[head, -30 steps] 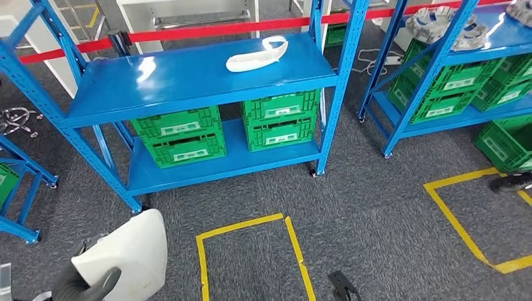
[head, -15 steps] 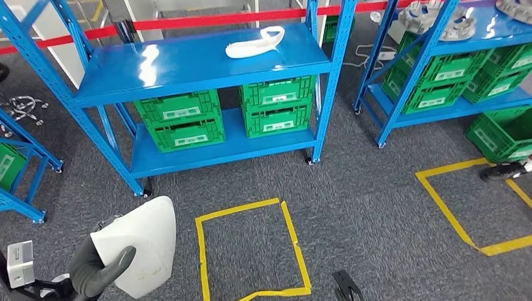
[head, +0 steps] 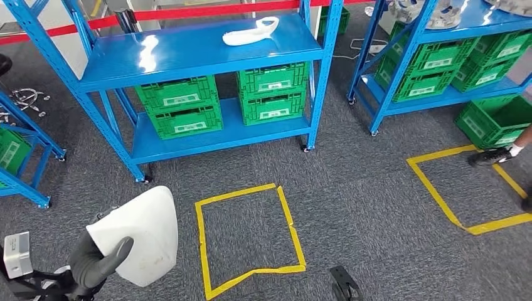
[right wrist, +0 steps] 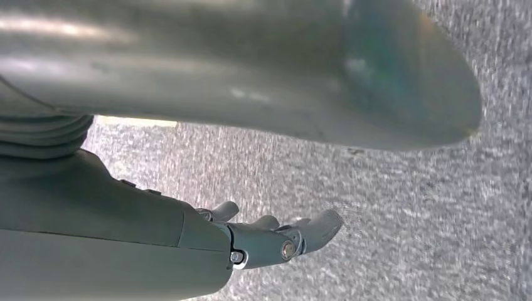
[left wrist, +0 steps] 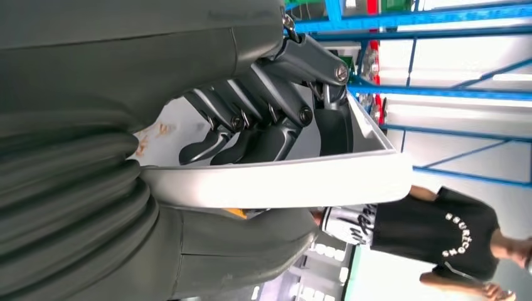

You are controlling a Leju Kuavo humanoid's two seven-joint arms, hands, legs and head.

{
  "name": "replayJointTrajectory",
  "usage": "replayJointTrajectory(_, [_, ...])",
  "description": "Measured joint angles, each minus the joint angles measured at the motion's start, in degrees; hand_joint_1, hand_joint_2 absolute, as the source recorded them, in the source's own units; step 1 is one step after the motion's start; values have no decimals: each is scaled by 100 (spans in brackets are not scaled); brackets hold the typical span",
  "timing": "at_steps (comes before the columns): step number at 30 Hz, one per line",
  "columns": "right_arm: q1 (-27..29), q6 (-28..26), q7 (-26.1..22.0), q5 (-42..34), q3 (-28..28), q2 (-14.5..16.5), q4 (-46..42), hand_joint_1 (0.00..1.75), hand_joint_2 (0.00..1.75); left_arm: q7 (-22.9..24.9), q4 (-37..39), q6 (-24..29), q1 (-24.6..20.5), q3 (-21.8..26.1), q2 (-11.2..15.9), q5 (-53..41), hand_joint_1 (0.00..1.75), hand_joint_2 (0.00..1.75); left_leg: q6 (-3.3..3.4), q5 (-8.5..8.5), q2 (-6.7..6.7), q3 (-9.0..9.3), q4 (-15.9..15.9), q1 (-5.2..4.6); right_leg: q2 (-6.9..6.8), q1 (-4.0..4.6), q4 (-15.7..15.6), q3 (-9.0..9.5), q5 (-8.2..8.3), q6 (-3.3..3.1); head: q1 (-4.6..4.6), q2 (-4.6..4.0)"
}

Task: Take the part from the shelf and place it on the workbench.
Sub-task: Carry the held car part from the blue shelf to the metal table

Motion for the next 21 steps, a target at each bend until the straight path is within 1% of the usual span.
replayJointTrajectory(1, [2,11,2,3,-1,-5,0,0,0,-15,10,-2,-15,9,-17,11,175,175,66,62,6,-46,-11,3,6,-10,47,-38,-67,39,-5,0])
replayJointTrajectory(2, [7,26,-1,7,-1,-10,0,0,0,-28,23,-4,-32,14,-37,21,175,175,115,135,11,-100,-27,13,15,-17,195,-102,-239,68,3,0])
replayJointTrajectory(3, [11,44,-7,9,-2,-17,0,0,0,-40,39,-7,-50,16,-53,30,175,175,143,201,14,-159,-34,19,24,-22,465,-195,-503,84,17,0])
replayJointTrajectory(4, [12,67,-15,10,-3,-23,0,0,0,-46,59,-11,-64,18,-69,37,175,175,156,256,2,-217,-29,15,29,-18,835,-309,-801,99,32,0])
replayJointTrajectory(5, [14,85,-24,8,-5,-30,0,0,0,-51,83,-16,-72,23,-80,46,175,175,155,306,-9,-280,-16,10,33,-16,1229,-412,-1022,112,44,0])
replayJointTrajectory(6, [19,98,-31,7,-7,-39,0,0,0,-58,108,-22,-76,31,-86,57,175,175,148,353,-27,-345,6,4,35,-13,1529,-462,-1126,118,49,0])
replayJointTrajectory(7, [30,105,-36,7,-9,-49,0,0,0,-64,128,-27,-77,40,-89,69,175,175,136,391,-55,-409,35,1,39,-11,1649,-419,-1120,118,50,0])
replayJointTrajectory(8, [43,106,-39,9,-11,-57,0,0,0,-69,144,-32,-78,49,-92,79,175,175,121,420,-86,-476,68,1,47,-10,1523,-252,-1027,109,53,0])
replayJointTrajectory(9, [55,106,-43,10,-13,-66,0,0,0,-74,152,-39,-80,55,-97,86,175,175,105,440,-124,-534,107,2,83,-11,1172,27,-908,93,56,0])
replayJointTrajectory(10, [61,106,-48,12,-14,-76,0,0,0,-78,157,-47,-85,59,-105,90,175,175,87,454,-161,-591,148,3,167,-14,739,331,-862,66,57,0])
replayJointTrajectory(11, [69,105,-53,12,-14,-84,0,0,0,-75,161,-54,-94,62,-113,87,175,175,62,466,-196,-641,181,4,248,-12,404,561,-821,34,56,0])
replayJointTrajectory(12, [75,105,-59,7,-16,-91,0,0,0,-66,167,-58,-107,65,-123,79,175,175,34,477,-233,-675,210,5,318,-8,169,701,-829,1,64,0])
replayJointTrajectory(13, [81,104,-63,-1,-20,-96,0,0,0,-55,173,-59,-122,66,-134,66,175,175,-1,493,-273,-702,222,5,349,-2,94,737,-860,-34,70,0])
replayJointTrajectory(15, [86,104,-71,-21,-28,-100,0,0,0,-31,183,-44,-142,69,-146,34,175,175,-75,525,-349,-738,230,-1,270,-11,65,720,-839,-99,86,0])
replayJointTrajectory(16, [84,104,-75,-32,-32,-101,0,0,0,-28,185,-34,-147,75,-149,20,175,175,-105,502,-329,-780,268,-8,215,-26,52,718,-821,-140,78,0])
replayJointTrajectory(17, [82,104,-79,-44,-36,-103,0,0,0,-31,187,-26,-149,83,-149,10,175,175,-134,408,-274,-858,407,-12,155,-41,32,716,-800,-177,57,0])
replayJointTrajectory(18, [83,105,-80,-56,-40,-104,0,0,0,-37,188,-22,-149,89,-150,3,175,175,-161,247,-195,-984,670,-9,93,-50,16,713,-784,-208,35,0])
replayJointTrajectory(19, [88,107,-78,-66,-45,-106,0,0,0,-42,192,-19,-148,94,-153,-3,175,175,-190,45,-123,-1144,1029,1,34,-46,16,704,-779,-226,13,0])
replayJointTrajectory(20, [93,110,-73,-71,-52,-108,0,0,0,-45,198,-19,-146,95,-157,-7,175,175,-219,-139,-87,-1318,1424,16,-29,-42,21,693,-777,-233,-1,0])
replayJointTrajectory(21, [97,116,-69,-73,-59,-108,0,0,0,-44,207,-19,-140,95,-160,-10,175,175,-241,-240,-70,-1445,1728,32,-94,-39,27,683,-778,-235,-2,0])
